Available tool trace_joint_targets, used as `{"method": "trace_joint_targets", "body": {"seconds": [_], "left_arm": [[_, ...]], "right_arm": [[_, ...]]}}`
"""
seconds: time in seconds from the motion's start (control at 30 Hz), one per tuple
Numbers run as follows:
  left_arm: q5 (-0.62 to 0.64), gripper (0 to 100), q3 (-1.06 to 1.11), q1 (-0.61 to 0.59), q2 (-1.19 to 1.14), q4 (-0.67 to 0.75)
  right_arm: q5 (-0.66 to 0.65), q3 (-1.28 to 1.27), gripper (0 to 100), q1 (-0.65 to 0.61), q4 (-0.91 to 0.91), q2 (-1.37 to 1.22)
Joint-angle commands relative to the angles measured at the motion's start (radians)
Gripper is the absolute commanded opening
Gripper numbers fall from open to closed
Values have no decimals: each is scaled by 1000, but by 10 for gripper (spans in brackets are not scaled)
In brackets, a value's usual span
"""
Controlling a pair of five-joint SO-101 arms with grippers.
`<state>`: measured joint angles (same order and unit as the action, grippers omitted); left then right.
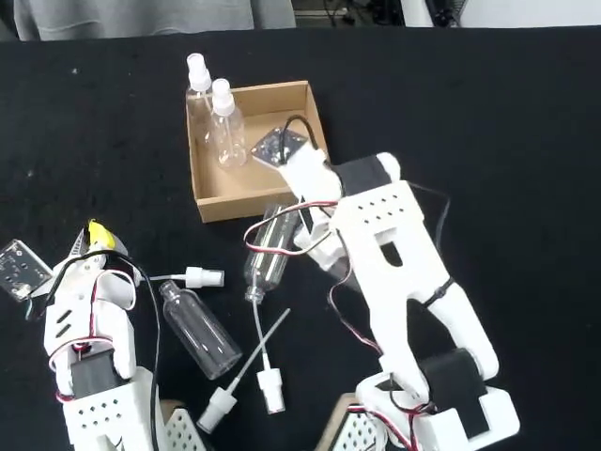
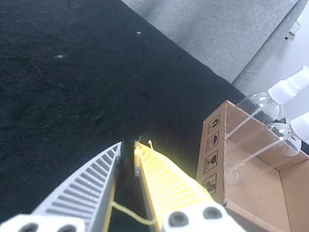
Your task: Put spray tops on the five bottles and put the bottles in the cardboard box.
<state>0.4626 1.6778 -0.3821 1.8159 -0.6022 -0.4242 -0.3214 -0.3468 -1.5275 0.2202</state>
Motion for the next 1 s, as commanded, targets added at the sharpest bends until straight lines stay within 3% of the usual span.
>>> {"method": "trace_joint_targets", "body": {"seconds": [0.0, 0.17, 0.37, 0.7, 0.97], "left_arm": [[-9, 40, 22, -7, 5, 15], [-9, 40, 22, -7, 5, 15], [-9, 40, 22, -12, 5, 15], [-11, 40, 22, -8, 5, 15], [-11, 40, 22, -12, 5, 15]], "right_arm": [[12, 50, 74, -18, -12, 139], [21, 42, 74, -17, -11, 245], [133, 21, 74, -18, 68, 323], [161, -249, 74, -18, 301, 585], [206, -386, 74, -17, 371, 766]]}}
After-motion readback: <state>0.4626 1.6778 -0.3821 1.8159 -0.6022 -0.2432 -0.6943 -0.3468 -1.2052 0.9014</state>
